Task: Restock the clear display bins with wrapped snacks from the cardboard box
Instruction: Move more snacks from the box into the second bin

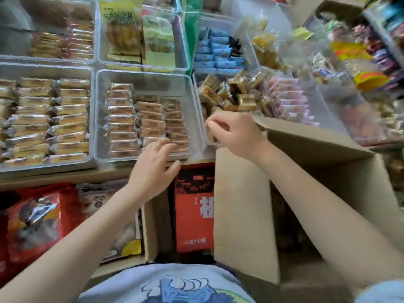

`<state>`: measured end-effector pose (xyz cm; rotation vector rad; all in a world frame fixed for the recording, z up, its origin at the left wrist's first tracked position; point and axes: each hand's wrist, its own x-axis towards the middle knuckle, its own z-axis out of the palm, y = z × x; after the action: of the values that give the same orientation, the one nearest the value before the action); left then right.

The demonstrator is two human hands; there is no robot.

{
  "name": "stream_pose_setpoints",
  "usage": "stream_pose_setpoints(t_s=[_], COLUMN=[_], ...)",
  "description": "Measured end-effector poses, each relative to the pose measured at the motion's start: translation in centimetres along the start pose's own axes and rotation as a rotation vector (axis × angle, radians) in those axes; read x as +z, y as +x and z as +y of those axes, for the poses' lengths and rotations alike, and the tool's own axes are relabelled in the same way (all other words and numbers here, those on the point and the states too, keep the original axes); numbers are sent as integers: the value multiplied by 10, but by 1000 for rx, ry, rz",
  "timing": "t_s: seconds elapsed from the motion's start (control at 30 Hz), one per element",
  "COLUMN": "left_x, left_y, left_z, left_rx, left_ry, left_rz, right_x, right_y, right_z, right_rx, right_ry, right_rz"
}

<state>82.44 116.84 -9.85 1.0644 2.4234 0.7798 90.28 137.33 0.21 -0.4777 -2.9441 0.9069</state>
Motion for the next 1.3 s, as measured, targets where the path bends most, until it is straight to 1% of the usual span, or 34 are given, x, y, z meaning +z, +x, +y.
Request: stream_pose_setpoints(t_s=[0.07,0.13,0.2,0.27,0.3,0.37,0.5,0.57,0.7,0.77,0.9,1.0,1.1,1.13,1.23,1.3], left_x=[14,29,46,63,71,89,117,121,122,123,125,126,124,124,123,120], left_y=[-15,-28,-39,-41,-40,-33,-19,-17,-16,-14,-14,-16,-17,-18,-22,-25], left_z=[57,112,160,199,216,238,250,251,250,250,252,253,252,252,254,256], left_rx=[154,345,518,602,610,565,440,408,354,333,286,290,306,313,297,231], left_ry=[-100,-157,-163,-91,-41,68,295,346,429,462,450,434,371,340,195,25], left_rz=[-4,5,-36,-83,-95,-118,-82,-65,-41,-27,5,32,72,88,140,192], right_x=[-38,-68,-85,-92,-92,-88,-71,-59,-30,-19,-5,-14,-41,-50,-75,-88], right_y=[-46,-90,-127,-152,-161,-174,-191,-195,-210,-224,-234,-224,-204,-199,-188,-185], right_z=[21,46,77,114,133,172,244,272,329,347,366,364,344,335,297,265], right_rx=[65,161,278,379,411,455,527,572,618,629,565,559,520,520,467,377], right_ry=[26,38,41,45,31,-46,-230,-264,-369,-459,-618,-589,-436,-291,268,587], right_rz=[123,212,252,238,211,119,-109,-251,-655,-759,-832,-842,-849,-791,-550,-488])
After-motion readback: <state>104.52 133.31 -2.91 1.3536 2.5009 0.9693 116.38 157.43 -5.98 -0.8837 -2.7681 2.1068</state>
